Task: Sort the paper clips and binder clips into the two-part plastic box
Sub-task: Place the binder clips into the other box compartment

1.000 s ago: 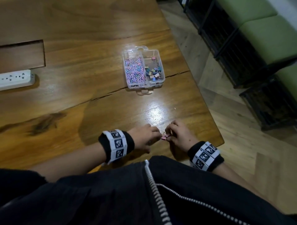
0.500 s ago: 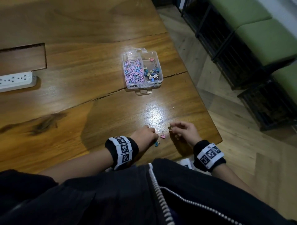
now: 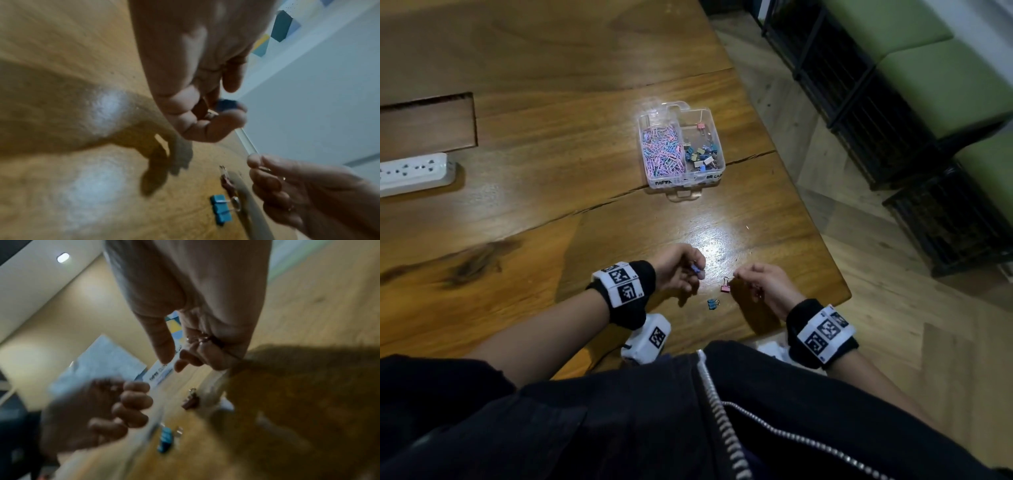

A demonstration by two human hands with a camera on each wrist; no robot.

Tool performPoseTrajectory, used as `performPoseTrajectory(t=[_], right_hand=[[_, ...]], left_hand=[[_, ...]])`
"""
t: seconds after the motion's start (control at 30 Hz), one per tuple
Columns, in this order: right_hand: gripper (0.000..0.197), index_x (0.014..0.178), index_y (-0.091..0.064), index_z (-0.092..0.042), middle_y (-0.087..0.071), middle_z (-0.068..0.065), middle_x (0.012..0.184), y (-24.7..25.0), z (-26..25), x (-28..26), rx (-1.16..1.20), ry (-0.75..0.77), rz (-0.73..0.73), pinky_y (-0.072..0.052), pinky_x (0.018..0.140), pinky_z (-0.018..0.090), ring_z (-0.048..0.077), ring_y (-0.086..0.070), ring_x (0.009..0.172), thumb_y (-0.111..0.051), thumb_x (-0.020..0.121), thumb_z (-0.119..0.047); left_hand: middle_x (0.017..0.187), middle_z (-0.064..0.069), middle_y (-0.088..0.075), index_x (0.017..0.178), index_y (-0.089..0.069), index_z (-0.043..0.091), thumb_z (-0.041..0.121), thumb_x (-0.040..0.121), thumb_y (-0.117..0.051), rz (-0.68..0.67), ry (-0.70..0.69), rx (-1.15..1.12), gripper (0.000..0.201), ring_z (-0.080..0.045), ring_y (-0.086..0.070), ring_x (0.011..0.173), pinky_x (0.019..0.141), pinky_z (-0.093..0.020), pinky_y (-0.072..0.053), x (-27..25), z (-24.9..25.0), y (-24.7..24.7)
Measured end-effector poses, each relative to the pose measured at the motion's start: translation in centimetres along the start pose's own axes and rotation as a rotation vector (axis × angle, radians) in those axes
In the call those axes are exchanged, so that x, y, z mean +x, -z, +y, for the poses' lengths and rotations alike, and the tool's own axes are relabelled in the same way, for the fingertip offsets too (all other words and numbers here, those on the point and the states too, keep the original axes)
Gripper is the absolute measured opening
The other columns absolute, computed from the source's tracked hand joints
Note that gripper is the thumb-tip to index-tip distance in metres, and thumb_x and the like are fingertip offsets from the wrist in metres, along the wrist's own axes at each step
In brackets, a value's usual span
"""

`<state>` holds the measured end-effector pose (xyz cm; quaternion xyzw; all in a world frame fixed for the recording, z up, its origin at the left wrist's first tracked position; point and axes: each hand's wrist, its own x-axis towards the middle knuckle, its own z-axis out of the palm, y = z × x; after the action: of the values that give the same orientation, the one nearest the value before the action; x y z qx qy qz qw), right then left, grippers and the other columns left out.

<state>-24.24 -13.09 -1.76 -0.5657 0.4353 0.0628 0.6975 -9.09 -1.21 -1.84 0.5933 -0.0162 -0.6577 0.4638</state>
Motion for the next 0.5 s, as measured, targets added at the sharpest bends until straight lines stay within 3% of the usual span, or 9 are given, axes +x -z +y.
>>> performPoseTrajectory(t=[0.07, 0.1, 0.2, 0.27, 0.33, 0.4, 0.5], right_hand=[[0.011, 0.078, -0.054, -0.014, -0.056, 0.005, 0.076, -0.6, 0.6, 0.2, -0.273, 0.137, 0.046, -0.044, 0.056, 0.017, 0.015, -0.053, 0.065, -0.06, 0.082, -0.005], [0.012, 0.083, -0.056, -0.013, -0.057, 0.008, 0.08, -0.8, 1.0, 0.3, -0.419, 0.214, 0.05, -0.043, 0.06, 0.021, 0.018, -0.053, 0.071, -0.064, 0.079, -0.005], [0.029, 0.104, -0.06, -0.017, -0.054, 0.006, 0.098, -1.1, 1.6, 1.0, -0.849, 0.324, 0.064, -0.038, 0.075, 0.024, 0.017, -0.048, 0.091, -0.069, 0.076, -0.016], [0.027, 0.105, -0.06, -0.018, -0.051, 0.005, 0.099, -1.3, 1.6, 1.2, -0.916, 0.337, 0.084, -0.035, 0.081, 0.025, 0.016, -0.044, 0.096, -0.066, 0.078, -0.017], [0.021, 0.099, -0.061, -0.013, -0.055, 0.008, 0.098, -1.3, 1.8, 1.5, -0.922, 0.382, 0.096, -0.036, 0.081, 0.025, 0.021, -0.047, 0.098, -0.065, 0.078, -0.015], [0.017, 0.094, -0.06, -0.008, -0.057, 0.011, 0.097, -1.3, 1.7, 1.8, -0.953, 0.422, 0.075, -0.041, 0.081, 0.03, 0.023, -0.05, 0.094, -0.063, 0.08, -0.016], [0.018, 0.089, -0.057, -0.007, -0.056, 0.008, 0.092, -1.7, 1.2, 2.2, -0.98, 0.418, 0.059, -0.042, 0.078, 0.03, 0.017, -0.048, 0.084, -0.059, 0.084, -0.024]], left_hand=[[0.06, 0.001, -0.046, 0.06, -0.048, 0.018, 0.031, 0.085, -0.044, 0.001, 0.019, 0.16, 0.029, -0.013, -0.037, 0.049, 0.045, -0.021, -0.032, 0.3, -0.2, 0.1], [0.06, 0.003, -0.048, 0.06, -0.048, 0.021, 0.039, 0.084, -0.052, 0.023, -0.019, 0.398, 0.031, -0.014, -0.04, 0.051, 0.05, -0.024, -0.034, 0.3, -0.3, -0.1], [0.071, 0.003, -0.052, 0.071, -0.05, 0.02, 0.042, 0.074, -0.069, 0.019, -0.25, 1.208, 0.029, -0.014, -0.047, 0.066, 0.065, -0.03, -0.039, 0.5, -0.7, -1.5], [0.086, -0.003, -0.058, 0.09, -0.054, 0.013, 0.04, 0.074, -0.07, 0.005, -0.305, 1.464, 0.035, -0.018, -0.051, 0.078, 0.069, -0.03, -0.041, 0.3, -1.1, -2.4], [0.102, -0.01, -0.059, 0.103, -0.054, 0.009, 0.035, 0.081, -0.064, 0.044, -0.345, 1.593, 0.036, -0.023, -0.054, 0.092, 0.075, -0.032, -0.044, 0.5, -1.7, -2.6], [0.108, -0.012, -0.057, 0.106, -0.054, 0.007, 0.029, 0.086, -0.057, 0.062, -0.373, 1.628, 0.031, -0.026, -0.055, 0.099, 0.079, -0.033, -0.044, 0.3, -1.8, -2.7], [0.091, -0.008, -0.056, 0.089, -0.055, 0.011, 0.023, 0.081, -0.059, 0.029, -0.371, 1.496, 0.015, -0.021, -0.055, 0.082, 0.065, -0.024, -0.042, 0.0, -1.3, -2.0]])
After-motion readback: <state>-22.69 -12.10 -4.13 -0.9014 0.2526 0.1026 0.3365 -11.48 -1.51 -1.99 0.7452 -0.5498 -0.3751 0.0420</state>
